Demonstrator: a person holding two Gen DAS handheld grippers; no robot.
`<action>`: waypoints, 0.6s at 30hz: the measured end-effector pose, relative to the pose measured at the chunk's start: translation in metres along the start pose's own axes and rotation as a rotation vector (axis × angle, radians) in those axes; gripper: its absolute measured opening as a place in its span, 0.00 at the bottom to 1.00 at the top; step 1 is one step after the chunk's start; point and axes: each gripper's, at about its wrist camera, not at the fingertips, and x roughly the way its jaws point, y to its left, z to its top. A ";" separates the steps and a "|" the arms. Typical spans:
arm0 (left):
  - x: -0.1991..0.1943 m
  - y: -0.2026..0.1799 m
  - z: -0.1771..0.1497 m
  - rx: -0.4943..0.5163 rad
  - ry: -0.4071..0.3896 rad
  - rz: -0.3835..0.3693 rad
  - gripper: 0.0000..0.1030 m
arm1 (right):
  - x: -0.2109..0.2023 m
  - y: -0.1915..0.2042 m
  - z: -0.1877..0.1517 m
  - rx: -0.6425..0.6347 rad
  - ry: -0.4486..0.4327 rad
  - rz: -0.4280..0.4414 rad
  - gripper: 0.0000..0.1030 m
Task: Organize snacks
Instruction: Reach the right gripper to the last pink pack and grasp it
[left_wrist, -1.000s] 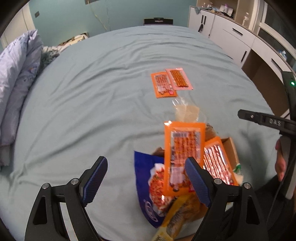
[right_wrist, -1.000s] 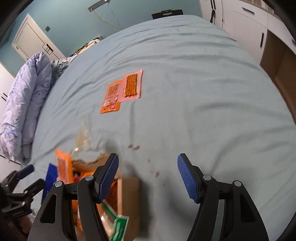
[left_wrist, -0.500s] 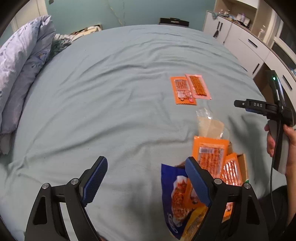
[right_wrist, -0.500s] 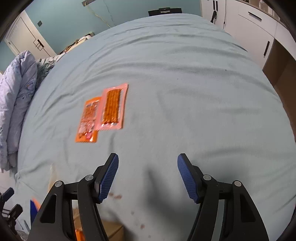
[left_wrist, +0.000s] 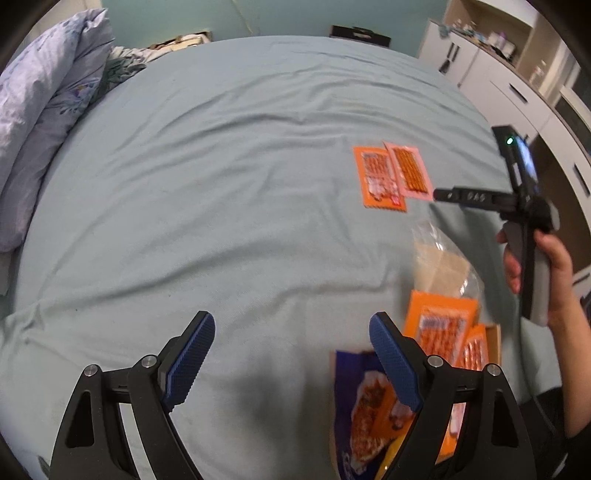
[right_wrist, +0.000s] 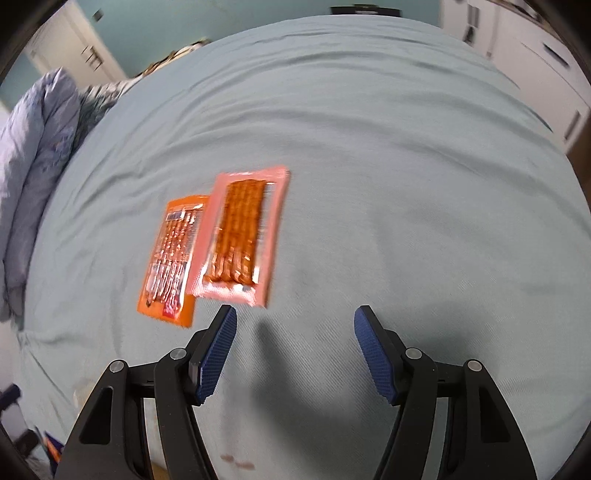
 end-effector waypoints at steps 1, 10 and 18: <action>0.000 0.003 0.000 -0.013 -0.001 -0.002 0.84 | 0.006 0.004 0.003 -0.018 0.003 -0.007 0.63; 0.009 0.023 0.004 -0.100 0.006 0.007 0.84 | 0.030 0.033 0.028 -0.054 -0.122 -0.054 0.68; 0.006 0.021 0.009 -0.085 -0.076 0.114 0.84 | 0.064 0.048 0.047 -0.093 -0.071 -0.110 0.65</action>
